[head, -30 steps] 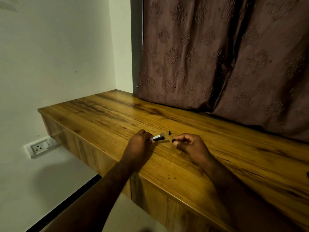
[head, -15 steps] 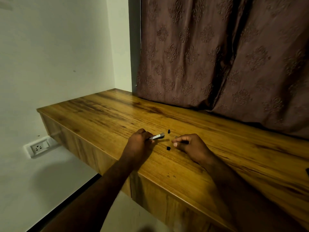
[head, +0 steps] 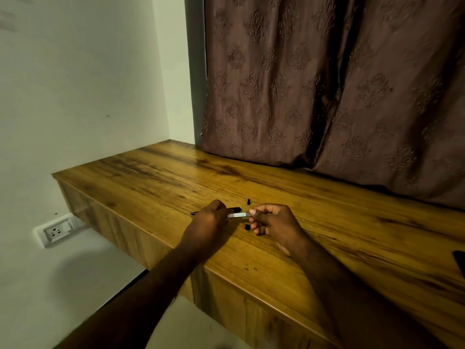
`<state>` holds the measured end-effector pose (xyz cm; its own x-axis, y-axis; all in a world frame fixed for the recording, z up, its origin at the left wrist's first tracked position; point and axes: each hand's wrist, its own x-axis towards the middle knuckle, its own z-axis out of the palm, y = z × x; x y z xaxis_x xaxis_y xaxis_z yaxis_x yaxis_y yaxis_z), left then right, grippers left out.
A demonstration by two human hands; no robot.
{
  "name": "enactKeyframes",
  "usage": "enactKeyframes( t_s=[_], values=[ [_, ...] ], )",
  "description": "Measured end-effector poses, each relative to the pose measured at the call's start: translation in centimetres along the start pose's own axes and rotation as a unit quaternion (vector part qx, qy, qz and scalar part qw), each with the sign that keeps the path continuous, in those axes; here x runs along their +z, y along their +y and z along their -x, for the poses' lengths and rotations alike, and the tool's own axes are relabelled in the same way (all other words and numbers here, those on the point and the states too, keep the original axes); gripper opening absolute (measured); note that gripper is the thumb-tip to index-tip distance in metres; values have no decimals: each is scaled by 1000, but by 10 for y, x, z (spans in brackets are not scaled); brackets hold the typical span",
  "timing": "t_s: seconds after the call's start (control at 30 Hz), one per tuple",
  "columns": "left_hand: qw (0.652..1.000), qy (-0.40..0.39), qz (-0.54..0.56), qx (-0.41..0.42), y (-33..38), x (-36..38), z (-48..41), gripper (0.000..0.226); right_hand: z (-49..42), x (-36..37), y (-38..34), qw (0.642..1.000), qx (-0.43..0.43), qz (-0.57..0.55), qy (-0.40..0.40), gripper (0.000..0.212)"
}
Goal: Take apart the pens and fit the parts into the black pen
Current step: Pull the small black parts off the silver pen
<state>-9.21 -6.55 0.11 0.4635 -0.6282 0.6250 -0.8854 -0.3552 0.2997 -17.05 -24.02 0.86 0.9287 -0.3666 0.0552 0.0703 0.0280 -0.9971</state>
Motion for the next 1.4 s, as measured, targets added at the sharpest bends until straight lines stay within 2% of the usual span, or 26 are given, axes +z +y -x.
enactKeyframes(
  t_s=[0.07,0.17,0.3,0.47,0.67,1.03,1.27,1.4],
  values=[
    [1000,-8,-17,12,1,-1,0,23,-1,-1,0,1000,4,-15,3,8],
    [998,-28,-51,22,4,-2,-2,29,-2,-1,0,999,15,-28,20,9],
    [993,-12,-112,31,10,-3,-21,29,-3,-2,-1,998,29,-44,30,9],
    [982,-32,-170,79,20,-9,-46,36,-2,-4,-5,991,53,-114,36,12],
    [976,-56,-194,85,26,-11,-58,40,-2,-6,-8,982,66,-173,41,11],
    [979,-54,-187,64,16,-10,-54,34,0,-9,-9,982,62,-178,25,13],
    [992,-36,-118,-20,9,6,-25,26,-3,-5,-5,995,51,-84,31,9],
    [993,-38,-105,-41,9,10,-14,28,-4,-4,-7,994,61,-88,22,21]
  ],
)
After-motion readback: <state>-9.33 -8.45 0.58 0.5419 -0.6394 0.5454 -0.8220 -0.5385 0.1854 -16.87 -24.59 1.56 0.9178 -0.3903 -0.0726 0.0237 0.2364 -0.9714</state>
